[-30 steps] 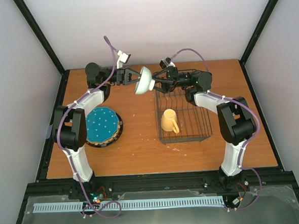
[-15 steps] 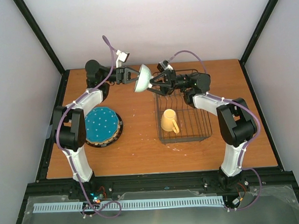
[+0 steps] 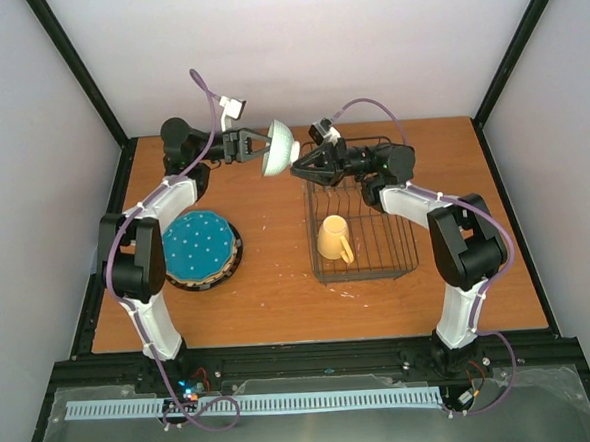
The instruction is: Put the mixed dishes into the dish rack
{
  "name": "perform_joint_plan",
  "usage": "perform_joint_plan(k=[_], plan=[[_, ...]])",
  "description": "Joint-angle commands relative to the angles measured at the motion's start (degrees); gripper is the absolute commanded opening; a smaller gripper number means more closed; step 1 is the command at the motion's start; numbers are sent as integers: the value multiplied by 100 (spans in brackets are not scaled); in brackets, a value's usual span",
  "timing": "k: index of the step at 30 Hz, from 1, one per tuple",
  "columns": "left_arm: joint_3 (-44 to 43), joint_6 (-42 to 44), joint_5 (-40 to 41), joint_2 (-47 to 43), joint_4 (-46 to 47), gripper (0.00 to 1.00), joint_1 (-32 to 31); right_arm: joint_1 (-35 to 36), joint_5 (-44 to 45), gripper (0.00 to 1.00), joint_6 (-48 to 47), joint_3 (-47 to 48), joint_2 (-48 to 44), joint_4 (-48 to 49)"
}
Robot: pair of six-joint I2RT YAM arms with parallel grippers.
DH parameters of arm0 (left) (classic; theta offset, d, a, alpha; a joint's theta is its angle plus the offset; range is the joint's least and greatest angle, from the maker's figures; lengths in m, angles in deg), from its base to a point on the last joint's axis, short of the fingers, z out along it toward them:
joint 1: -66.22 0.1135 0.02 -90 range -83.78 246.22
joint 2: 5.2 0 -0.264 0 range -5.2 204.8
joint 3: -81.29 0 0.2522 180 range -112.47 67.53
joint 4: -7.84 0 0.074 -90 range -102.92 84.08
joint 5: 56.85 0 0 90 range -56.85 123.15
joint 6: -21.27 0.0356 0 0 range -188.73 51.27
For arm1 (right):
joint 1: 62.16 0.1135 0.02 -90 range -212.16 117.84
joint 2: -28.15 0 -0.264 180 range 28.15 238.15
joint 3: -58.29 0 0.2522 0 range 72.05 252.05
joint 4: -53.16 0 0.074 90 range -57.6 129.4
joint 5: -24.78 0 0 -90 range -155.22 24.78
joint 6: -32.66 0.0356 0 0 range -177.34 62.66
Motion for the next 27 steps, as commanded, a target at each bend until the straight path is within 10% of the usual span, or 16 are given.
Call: perform_joint_plan(k=[1,7,27], plan=[[72,233,-103,-321,36,1,-131,57,332,13,127,304,-8,1011],[99,436,-117,-419,-221,1,-129,36,299,52,217,376,82,1011],[-3,672,-222,-527,-646,1,-116,-288,173,59,157,246,147,1011]])
